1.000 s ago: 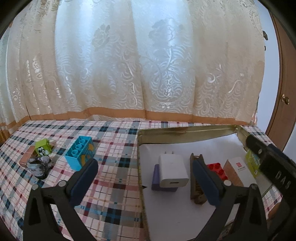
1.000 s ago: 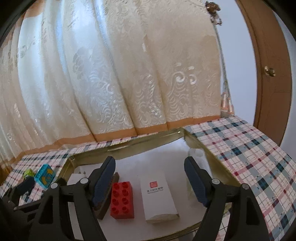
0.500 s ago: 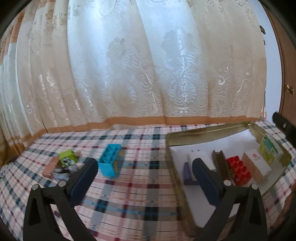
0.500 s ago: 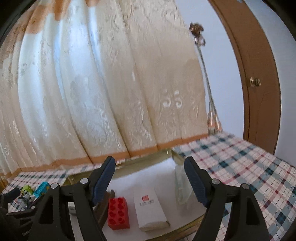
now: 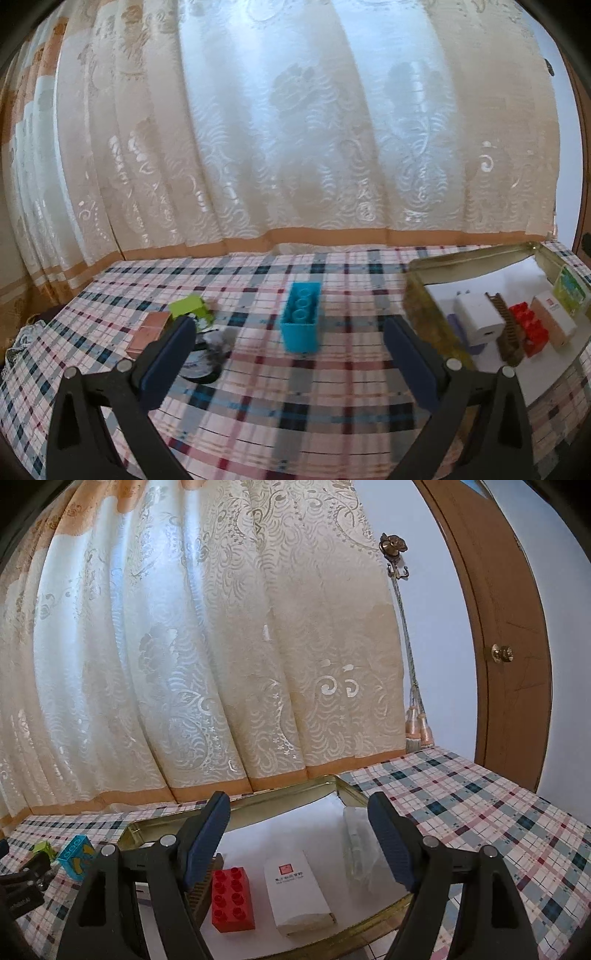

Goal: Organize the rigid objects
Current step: 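Withdraw both tools from the tray toward the remaining objects, then grasp the grey sequined pouch with the left tool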

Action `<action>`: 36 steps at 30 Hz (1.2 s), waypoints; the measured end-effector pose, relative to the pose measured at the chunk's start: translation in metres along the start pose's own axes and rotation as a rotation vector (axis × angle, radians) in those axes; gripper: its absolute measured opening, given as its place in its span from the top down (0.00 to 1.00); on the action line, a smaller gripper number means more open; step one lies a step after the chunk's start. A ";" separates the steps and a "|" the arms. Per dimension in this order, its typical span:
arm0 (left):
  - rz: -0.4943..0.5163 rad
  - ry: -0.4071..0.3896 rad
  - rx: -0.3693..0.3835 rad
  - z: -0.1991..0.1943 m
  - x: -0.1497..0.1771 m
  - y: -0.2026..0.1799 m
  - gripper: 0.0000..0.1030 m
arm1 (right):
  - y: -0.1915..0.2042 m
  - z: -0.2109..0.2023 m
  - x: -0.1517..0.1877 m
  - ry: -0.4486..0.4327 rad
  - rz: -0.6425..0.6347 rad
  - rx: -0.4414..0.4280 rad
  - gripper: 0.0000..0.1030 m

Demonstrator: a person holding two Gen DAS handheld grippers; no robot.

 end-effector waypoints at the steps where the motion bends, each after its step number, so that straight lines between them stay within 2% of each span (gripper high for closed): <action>1: 0.005 0.004 -0.003 0.002 0.001 0.004 0.00 | 0.001 -0.001 0.000 0.001 0.006 0.000 0.24; 4: 0.026 0.012 -0.027 0.008 0.005 0.018 0.00 | 0.009 -0.002 0.001 0.011 0.006 -0.015 0.24; 11: -0.014 0.037 -0.044 0.018 0.009 0.051 0.00 | 0.041 -0.006 0.007 0.021 -0.084 -0.040 0.24; 20: -0.044 0.042 -0.044 0.026 0.012 0.080 0.00 | 0.093 -0.015 0.015 0.036 -0.052 -0.110 0.24; 29: -0.198 0.093 -0.049 0.040 0.024 0.133 0.00 | 0.161 -0.023 0.030 0.085 -0.048 -0.217 0.24; 36: -0.219 0.096 -0.138 0.048 0.030 0.179 0.00 | 0.207 -0.026 0.043 0.120 -0.053 -0.282 0.24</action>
Point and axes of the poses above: each gripper's, at about its wrist camera, not at the fingertips, and z roughly the way its jaws point, y to its left, x to its underside, the point moved 3 cm from there along z, roughly the way its jaws point, and after that the axes turned 15 degrees about -y, right-handed, at the moved point
